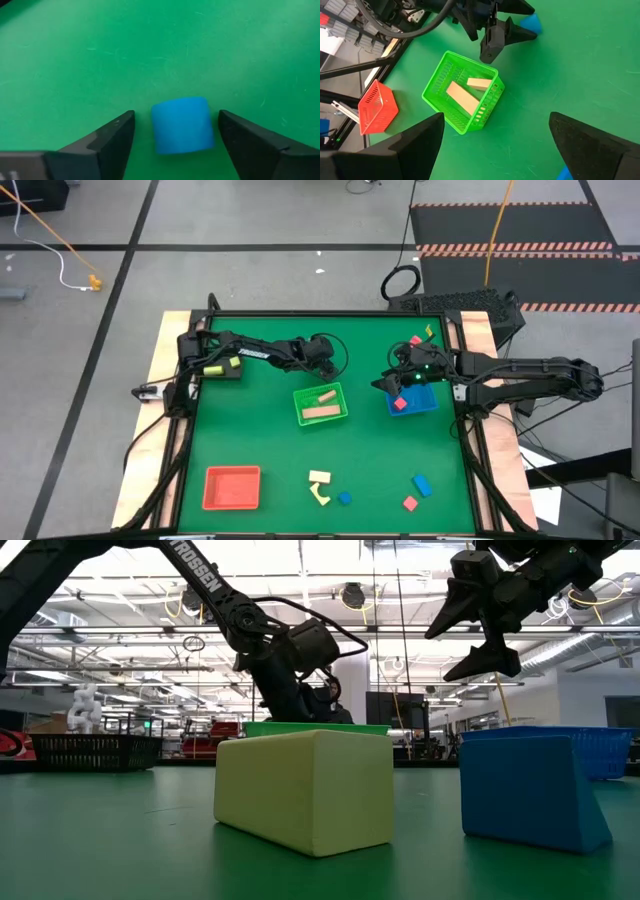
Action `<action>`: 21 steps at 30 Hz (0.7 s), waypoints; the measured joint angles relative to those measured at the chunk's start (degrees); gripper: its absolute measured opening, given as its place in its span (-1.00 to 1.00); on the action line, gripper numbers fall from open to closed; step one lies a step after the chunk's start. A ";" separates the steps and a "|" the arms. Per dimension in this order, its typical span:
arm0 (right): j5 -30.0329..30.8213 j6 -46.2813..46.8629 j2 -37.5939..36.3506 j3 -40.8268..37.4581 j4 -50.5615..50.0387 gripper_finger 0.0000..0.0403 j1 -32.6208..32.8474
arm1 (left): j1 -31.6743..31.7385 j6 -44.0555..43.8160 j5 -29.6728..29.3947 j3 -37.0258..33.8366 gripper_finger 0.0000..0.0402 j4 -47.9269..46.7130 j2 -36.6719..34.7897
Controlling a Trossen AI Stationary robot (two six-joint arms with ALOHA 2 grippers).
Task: Sort & place blocks by color
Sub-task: Put the top blue block into the red bin
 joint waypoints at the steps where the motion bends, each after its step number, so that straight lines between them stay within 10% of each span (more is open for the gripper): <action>1: 0.00 0.00 0.00 0.00 0.00 0.74 0.00 | -0.01 0.24 0.04 0.00 0.30 0.02 0.00; 7: 0.00 0.00 0.00 0.00 -0.01 0.74 0.00 | 0.01 1.09 0.52 0.08 -0.22 -0.71 -0.09; 21: 0.00 0.00 0.00 0.00 -0.02 0.74 0.00 | -0.03 1.02 1.24 -0.22 -0.22 -3.83 -2.50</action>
